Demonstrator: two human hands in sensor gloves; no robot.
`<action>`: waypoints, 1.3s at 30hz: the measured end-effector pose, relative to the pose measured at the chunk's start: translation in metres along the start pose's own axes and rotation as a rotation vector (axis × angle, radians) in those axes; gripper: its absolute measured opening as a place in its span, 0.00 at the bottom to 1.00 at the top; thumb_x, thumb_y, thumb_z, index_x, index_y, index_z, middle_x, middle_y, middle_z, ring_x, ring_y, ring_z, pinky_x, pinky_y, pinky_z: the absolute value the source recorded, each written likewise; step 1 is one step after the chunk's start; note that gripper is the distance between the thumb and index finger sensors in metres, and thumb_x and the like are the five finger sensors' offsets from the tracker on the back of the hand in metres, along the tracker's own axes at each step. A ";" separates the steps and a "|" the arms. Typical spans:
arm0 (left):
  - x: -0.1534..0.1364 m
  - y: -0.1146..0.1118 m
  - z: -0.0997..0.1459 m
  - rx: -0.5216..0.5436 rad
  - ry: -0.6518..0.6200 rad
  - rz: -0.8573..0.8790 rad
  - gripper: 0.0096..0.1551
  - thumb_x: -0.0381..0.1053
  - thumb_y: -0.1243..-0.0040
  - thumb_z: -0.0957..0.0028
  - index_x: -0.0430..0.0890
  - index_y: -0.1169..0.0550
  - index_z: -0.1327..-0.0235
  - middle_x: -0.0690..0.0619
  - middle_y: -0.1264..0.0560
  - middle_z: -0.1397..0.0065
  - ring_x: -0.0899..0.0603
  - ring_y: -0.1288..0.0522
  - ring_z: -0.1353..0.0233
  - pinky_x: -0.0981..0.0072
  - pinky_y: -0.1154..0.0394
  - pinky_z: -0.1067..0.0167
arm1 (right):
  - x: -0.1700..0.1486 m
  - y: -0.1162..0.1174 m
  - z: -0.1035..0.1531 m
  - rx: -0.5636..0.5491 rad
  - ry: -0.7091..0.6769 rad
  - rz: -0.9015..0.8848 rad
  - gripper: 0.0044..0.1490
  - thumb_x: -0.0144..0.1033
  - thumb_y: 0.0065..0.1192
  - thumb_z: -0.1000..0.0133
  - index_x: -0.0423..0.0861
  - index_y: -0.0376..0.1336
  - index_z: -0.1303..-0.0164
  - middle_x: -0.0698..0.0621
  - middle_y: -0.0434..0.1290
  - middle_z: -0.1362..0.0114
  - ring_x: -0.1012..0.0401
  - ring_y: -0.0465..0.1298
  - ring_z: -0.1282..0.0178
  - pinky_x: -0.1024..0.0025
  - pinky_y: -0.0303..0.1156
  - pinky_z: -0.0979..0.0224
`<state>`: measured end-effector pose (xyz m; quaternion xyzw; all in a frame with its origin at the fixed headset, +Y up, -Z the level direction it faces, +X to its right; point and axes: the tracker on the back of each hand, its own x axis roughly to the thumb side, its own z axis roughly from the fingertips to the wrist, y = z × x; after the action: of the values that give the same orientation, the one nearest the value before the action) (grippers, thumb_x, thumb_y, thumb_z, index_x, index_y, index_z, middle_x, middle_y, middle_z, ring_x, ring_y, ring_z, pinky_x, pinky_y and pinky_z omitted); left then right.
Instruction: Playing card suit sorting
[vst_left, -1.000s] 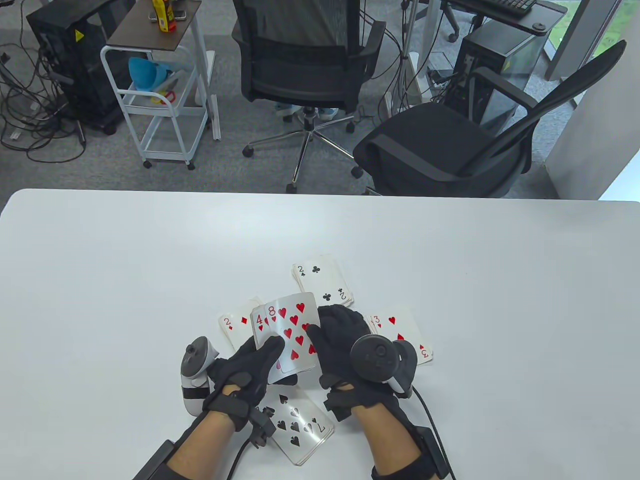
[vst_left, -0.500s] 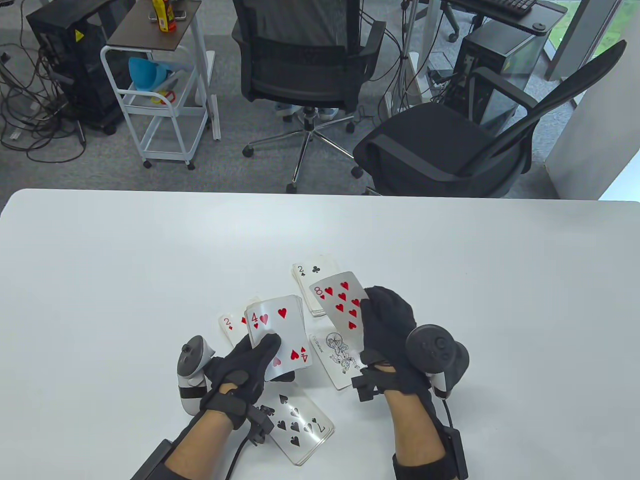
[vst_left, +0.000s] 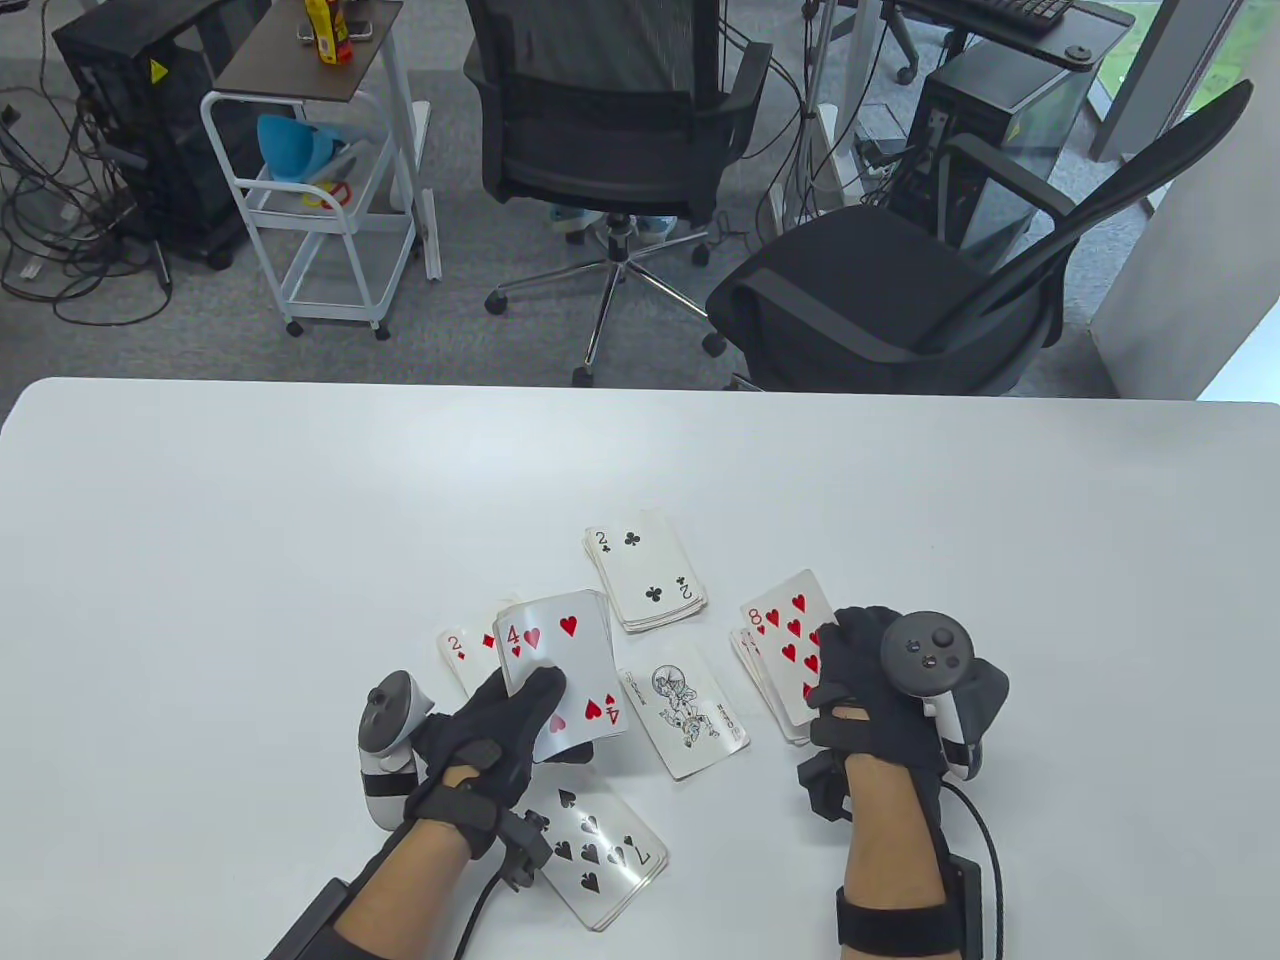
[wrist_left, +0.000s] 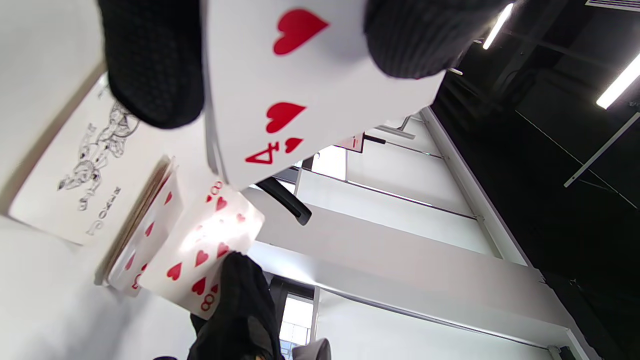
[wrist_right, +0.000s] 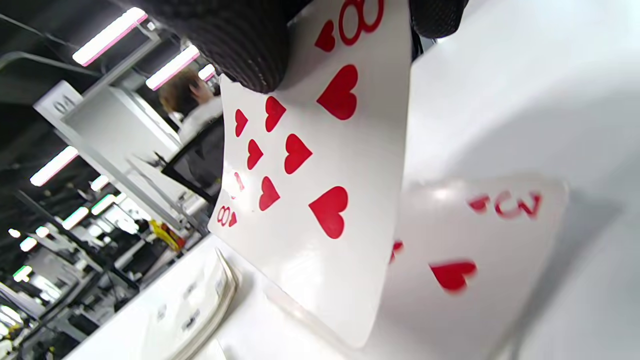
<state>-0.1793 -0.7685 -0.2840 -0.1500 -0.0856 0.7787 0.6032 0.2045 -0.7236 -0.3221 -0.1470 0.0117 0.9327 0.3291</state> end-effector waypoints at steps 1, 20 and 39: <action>0.000 0.000 0.000 0.001 -0.001 -0.004 0.31 0.62 0.38 0.38 0.52 0.30 0.26 0.52 0.24 0.28 0.40 0.18 0.33 0.53 0.14 0.46 | 0.000 0.003 -0.001 0.019 0.008 0.031 0.23 0.37 0.64 0.35 0.40 0.68 0.33 0.32 0.54 0.17 0.31 0.44 0.18 0.26 0.41 0.26; 0.002 0.003 0.000 -0.002 -0.011 0.004 0.31 0.62 0.38 0.38 0.52 0.30 0.26 0.52 0.24 0.27 0.40 0.19 0.33 0.53 0.14 0.46 | 0.004 0.044 -0.013 -0.074 0.078 0.444 0.34 0.41 0.72 0.38 0.38 0.60 0.30 0.33 0.46 0.16 0.34 0.37 0.17 0.26 0.36 0.27; 0.002 0.006 0.001 0.011 -0.002 -0.017 0.30 0.62 0.39 0.38 0.52 0.30 0.26 0.52 0.24 0.27 0.40 0.19 0.33 0.53 0.15 0.45 | 0.072 0.030 0.042 -0.268 -0.403 0.091 0.33 0.53 0.59 0.37 0.40 0.64 0.33 0.34 0.52 0.17 0.34 0.41 0.17 0.26 0.37 0.27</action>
<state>-0.1853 -0.7683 -0.2851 -0.1452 -0.0833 0.7740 0.6107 0.1212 -0.6985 -0.3050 0.0003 -0.1711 0.9503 0.2600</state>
